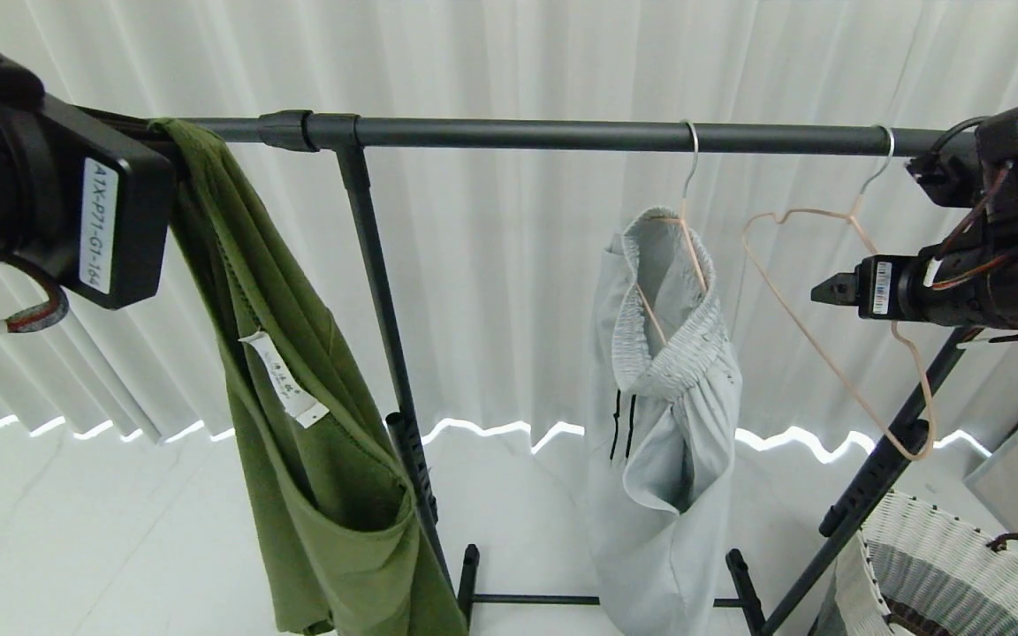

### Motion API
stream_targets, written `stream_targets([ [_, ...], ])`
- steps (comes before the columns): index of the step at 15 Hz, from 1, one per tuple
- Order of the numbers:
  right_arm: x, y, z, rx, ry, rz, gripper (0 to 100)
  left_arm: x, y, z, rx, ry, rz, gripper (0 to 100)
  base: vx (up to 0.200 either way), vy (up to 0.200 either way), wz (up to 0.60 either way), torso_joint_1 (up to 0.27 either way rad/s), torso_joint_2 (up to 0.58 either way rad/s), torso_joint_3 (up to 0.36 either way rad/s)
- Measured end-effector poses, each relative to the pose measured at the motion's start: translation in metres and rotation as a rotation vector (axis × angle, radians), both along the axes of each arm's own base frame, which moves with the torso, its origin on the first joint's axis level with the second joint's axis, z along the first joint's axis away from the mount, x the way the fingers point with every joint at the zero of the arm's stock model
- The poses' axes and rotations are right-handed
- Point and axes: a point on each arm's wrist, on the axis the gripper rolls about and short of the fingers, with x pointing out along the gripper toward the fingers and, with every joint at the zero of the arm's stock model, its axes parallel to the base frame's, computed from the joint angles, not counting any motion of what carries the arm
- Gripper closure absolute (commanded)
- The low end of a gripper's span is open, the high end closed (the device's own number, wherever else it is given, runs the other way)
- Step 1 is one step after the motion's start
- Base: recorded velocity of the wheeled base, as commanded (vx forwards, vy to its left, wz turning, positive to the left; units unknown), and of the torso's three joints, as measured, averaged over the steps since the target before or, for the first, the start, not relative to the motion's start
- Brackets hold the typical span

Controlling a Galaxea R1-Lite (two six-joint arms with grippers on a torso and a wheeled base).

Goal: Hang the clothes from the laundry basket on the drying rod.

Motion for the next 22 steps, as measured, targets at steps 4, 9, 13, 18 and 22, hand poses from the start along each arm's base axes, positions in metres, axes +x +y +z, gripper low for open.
stream_targets([
  [4, 0.01, 0.004, -0.01, -0.004, 0.031, -0.006, 0, 0.0, 0.0, 0.0, 0.0, 0.001, -0.001, 100, 0.0, 0.0, 0.0, 0.0, 0.0, 0.0],
  [9, 0.008, 0.003, -0.02, -0.03, 0.058, -0.031, 100, 0.0, 0.0, 0.0, -0.001, 0.0, -0.001, 100, 0.0, 0.0, 0.0, 0.0, 0.0, 0.0],
  [13, 0.005, 0.003, -0.02, -0.044, 0.052, -0.045, 100, 0.0, 0.0, 0.0, -0.001, 0.0, -0.001, 100, 0.0, 0.0, 0.0, 0.0, 0.0, 0.0],
  [18, -0.001, 0.001, -0.015, -0.041, 0.032, -0.052, 100, 0.0, 0.0, 0.0, -0.001, -0.001, -0.002, 100, 0.0, 0.0, 0.0, 0.0, 0.0, 0.0],
  [22, -0.011, 0.001, -0.004, -0.029, -0.002, -0.04, 100, 0.0, 0.0, -0.001, 0.002, 0.002, -0.002, 100, 0.0, 0.0, 0.0, 0.0, 0.0, 0.0],
])
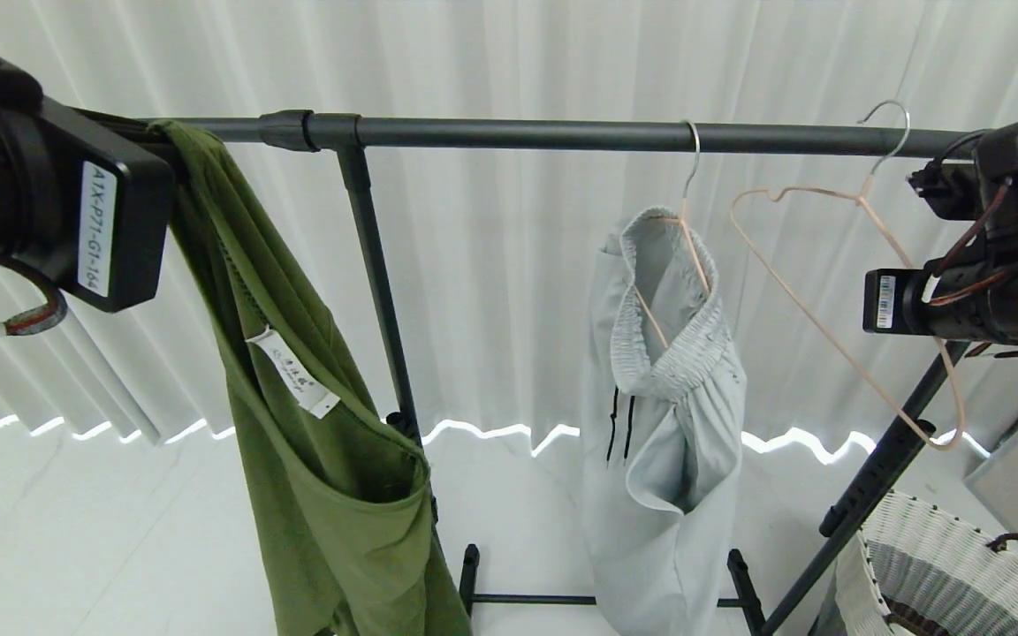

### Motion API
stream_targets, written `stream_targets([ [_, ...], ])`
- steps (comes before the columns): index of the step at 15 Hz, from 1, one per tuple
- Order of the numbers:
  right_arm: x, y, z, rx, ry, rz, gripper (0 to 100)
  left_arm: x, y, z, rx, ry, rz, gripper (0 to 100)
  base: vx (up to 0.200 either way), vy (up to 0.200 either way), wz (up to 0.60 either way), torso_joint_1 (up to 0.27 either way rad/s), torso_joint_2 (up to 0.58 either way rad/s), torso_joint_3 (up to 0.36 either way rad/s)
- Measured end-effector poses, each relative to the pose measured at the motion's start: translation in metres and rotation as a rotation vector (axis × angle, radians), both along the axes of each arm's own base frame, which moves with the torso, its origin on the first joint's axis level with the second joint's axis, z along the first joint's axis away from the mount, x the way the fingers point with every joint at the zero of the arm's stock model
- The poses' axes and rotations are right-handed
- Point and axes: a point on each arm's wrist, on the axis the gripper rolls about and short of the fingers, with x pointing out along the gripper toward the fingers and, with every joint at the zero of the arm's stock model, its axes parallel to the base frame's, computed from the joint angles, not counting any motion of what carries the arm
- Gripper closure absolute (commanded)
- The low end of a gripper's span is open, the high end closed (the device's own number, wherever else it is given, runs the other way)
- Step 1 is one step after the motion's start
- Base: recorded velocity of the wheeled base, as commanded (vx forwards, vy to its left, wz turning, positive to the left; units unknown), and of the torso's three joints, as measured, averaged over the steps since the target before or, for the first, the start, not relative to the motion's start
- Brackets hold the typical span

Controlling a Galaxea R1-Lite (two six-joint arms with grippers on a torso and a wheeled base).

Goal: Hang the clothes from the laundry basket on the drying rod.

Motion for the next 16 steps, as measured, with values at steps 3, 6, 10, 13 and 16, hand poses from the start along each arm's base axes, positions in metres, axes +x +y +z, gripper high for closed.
stream_targets([
  [3, -0.012, 0.0, 0.007, 0.005, -0.023, 0.019, 100, 0.001, -0.001, -0.003, 0.009, 0.007, 0.0, 100, 0.0, 0.0, 0.0, 0.0, 0.0, 0.0],
  [6, -0.024, -0.003, 0.014, 0.013, -0.049, 0.028, 100, 0.001, -0.002, -0.005, 0.015, 0.012, 0.001, 100, 0.0, 0.0, 0.0, 0.0, 0.0, 0.0],
  [10, -0.044, -0.008, 0.022, 0.015, -0.085, 0.027, 100, 0.003, -0.004, -0.006, 0.02, 0.016, -0.001, 100, 0.0, 0.0, 0.0, 0.0, 0.0, 0.0],
  [13, -0.063, -0.014, 0.024, -0.032, -0.103, 0.061, 100, 0.005, -0.007, -0.006, 0.012, 0.01, -0.001, 100, 0.0, 0.0, 0.0, 0.0, 0.0, 0.0],
  [16, -0.08, -0.022, 0.025, -0.094, -0.12, 0.094, 100, 0.006, -0.007, -0.007, 0.011, 0.009, 0.001, 100, 0.0, 0.0, 0.0, 0.0, 0.0, 0.0],
])
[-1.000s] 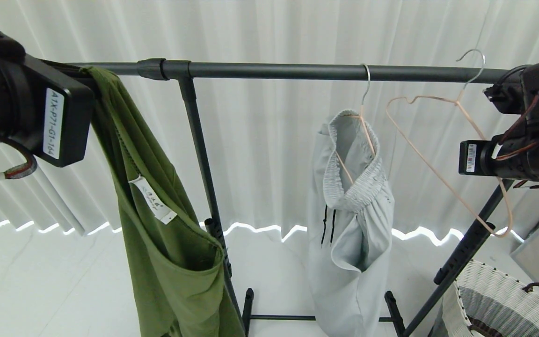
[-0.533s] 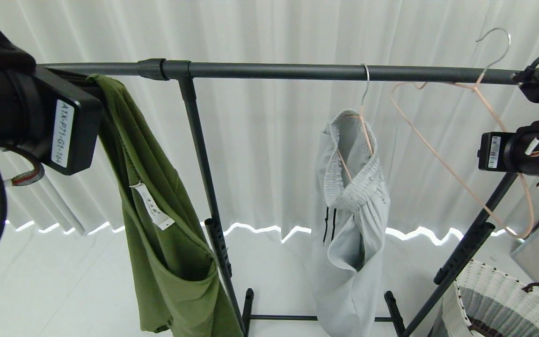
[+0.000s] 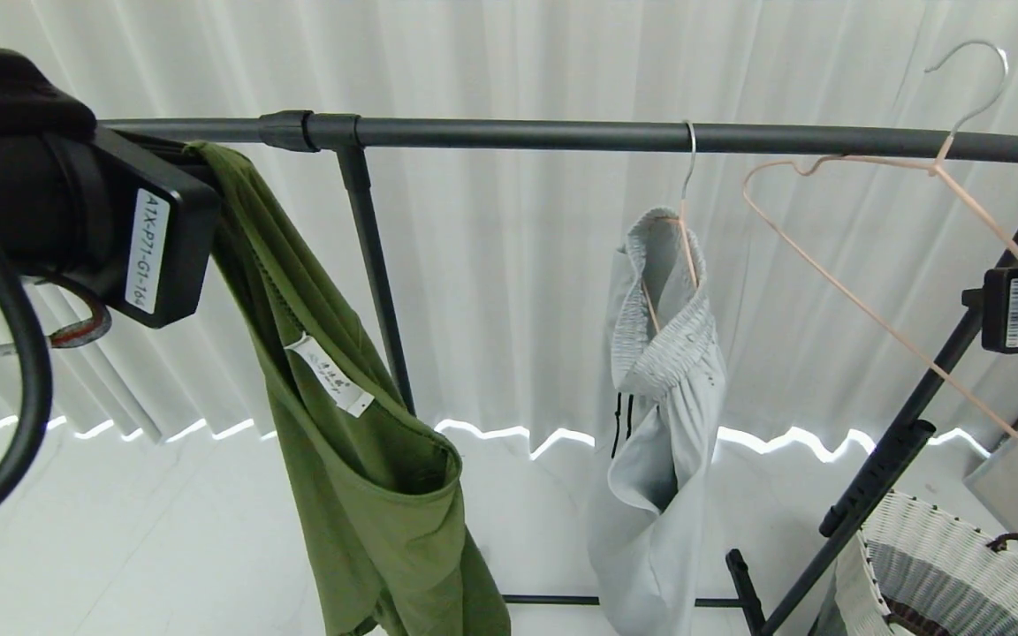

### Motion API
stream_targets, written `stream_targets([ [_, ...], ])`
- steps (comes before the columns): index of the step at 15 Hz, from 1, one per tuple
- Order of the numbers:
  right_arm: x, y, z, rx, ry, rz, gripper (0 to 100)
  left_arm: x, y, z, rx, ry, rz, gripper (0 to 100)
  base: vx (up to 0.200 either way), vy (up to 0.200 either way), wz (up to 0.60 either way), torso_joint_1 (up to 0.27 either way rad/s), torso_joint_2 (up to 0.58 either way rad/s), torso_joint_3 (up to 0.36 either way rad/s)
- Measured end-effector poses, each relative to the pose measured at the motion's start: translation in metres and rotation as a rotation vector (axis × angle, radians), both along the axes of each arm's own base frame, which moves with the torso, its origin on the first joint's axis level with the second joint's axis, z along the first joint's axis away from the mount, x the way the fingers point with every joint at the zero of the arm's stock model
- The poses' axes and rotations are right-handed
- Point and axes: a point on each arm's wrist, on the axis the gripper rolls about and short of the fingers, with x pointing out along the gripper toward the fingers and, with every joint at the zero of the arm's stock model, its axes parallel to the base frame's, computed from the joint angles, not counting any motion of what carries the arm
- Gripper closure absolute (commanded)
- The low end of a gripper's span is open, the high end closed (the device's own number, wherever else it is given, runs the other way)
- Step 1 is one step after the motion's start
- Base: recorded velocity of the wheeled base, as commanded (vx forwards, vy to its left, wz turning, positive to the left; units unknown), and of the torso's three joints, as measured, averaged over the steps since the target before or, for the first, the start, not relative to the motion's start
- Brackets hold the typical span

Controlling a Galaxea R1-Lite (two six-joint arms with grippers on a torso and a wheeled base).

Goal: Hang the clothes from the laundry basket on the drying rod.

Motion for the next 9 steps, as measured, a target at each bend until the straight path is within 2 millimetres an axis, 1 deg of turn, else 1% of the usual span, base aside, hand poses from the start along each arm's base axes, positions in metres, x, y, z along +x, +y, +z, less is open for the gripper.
stream_targets([
  [2, -0.014, -0.006, -0.001, -0.011, -0.013, 0.004, 100, 0.0, 0.0, 0.0, -0.001, 0.0, 0.001, 100, 0.0, 0.0, 0.0, 0.0, 0.0, 0.0],
  [5, -0.036, -0.017, -0.008, -0.035, -0.018, 0.013, 100, 0.001, 0.0, -0.001, 0.0, 0.003, 0.004, 100, 0.0, 0.0, 0.0, 0.0, 0.0, 0.0],
  [9, -0.068, -0.032, -0.029, -0.084, -0.009, 0.03, 100, 0.002, -0.002, -0.006, 0.011, 0.016, 0.004, 100, 0.0, 0.0, 0.0, 0.0, 0.0, 0.0],
])
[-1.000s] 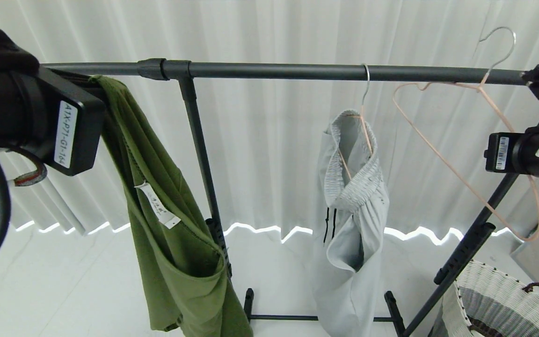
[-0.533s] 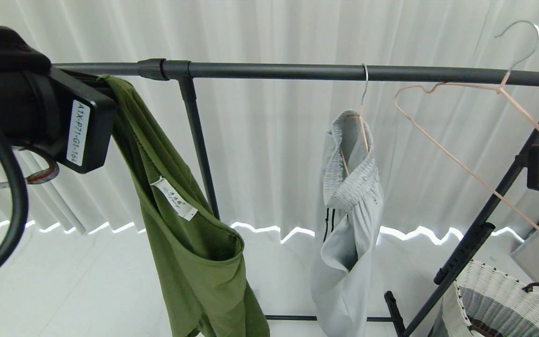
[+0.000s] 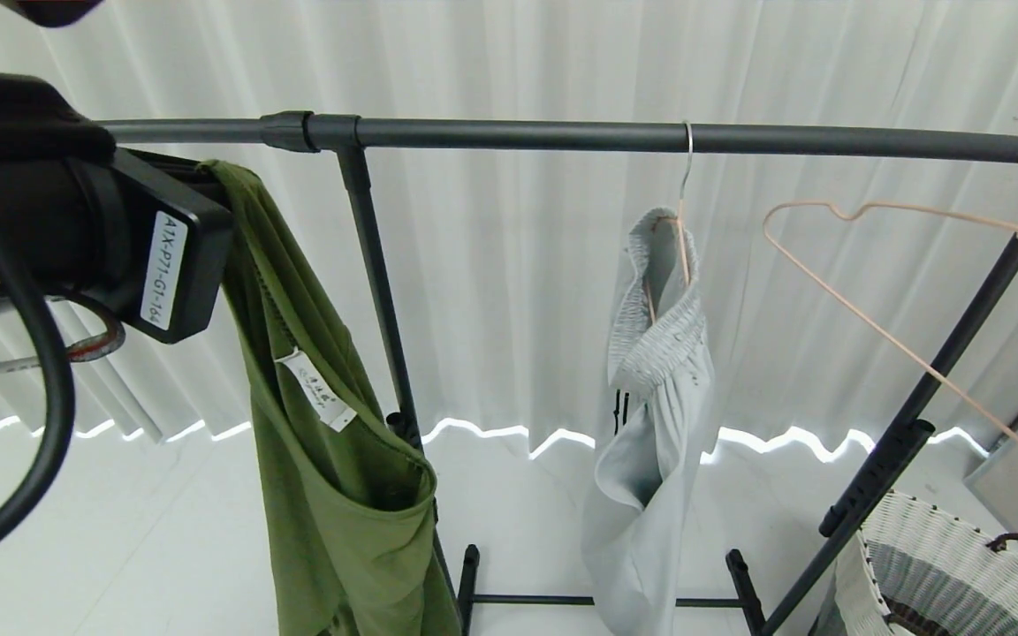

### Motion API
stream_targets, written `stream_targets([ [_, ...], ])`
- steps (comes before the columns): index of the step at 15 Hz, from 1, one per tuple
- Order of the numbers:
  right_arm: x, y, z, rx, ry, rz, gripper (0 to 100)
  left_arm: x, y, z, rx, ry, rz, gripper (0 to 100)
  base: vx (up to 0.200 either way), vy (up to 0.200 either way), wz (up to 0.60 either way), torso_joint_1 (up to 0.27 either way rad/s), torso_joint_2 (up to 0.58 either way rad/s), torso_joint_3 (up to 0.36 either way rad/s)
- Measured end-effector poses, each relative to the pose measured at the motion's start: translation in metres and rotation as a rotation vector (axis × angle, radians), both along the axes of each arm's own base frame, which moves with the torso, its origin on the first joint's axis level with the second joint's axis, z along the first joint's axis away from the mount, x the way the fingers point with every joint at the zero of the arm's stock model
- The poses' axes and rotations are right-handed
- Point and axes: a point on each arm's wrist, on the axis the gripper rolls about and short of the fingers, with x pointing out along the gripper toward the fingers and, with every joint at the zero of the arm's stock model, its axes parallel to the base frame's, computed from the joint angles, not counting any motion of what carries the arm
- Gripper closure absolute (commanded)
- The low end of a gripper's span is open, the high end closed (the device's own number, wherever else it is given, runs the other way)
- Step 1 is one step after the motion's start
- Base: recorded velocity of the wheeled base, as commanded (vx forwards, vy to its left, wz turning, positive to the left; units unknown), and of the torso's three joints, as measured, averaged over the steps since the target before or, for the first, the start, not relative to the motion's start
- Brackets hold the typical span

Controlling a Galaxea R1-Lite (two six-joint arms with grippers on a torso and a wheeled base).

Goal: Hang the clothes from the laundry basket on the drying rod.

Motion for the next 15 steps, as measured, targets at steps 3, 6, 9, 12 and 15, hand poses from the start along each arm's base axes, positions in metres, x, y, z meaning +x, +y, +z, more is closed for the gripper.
stream_targets([
  [3, -0.019, -0.009, -0.012, -0.033, 0.013, 0.012, 100, 0.0, 0.0, -0.007, 0.016, 0.016, 0.001, 100, 0.0, 0.0, 0.0, 0.0, 0.0, 0.0],
  [6, -0.027, -0.013, -0.014, -0.043, -0.005, 0.019, 100, 0.001, 0.0, -0.013, 0.002, 0.006, 0.004, 100, 0.0, 0.0, 0.0, 0.0, 0.0, 0.0],
  [9, -0.031, -0.014, -0.013, -0.039, -0.018, 0.02, 100, 0.008, 0.003, -0.017, -0.012, -0.019, 0.043, 100, -0.2, 0.0, 0.0, 0.006, 0.0, -0.002],
  [12, -0.032, -0.015, -0.013, -0.046, -0.02, 0.022, 100, 0.01, 0.003, -0.022, 0.001, -0.008, 0.05, 100, -0.2, 0.0, 0.0, -0.004, 0.0, 0.007],
  [15, -0.032, -0.015, -0.012, -0.058, -0.022, 0.027, 100, 0.01, 0.003, -0.023, 0.005, -0.005, 0.052, 100, -0.2, 0.0, 0.0, -0.001, 0.0, -0.001],
])
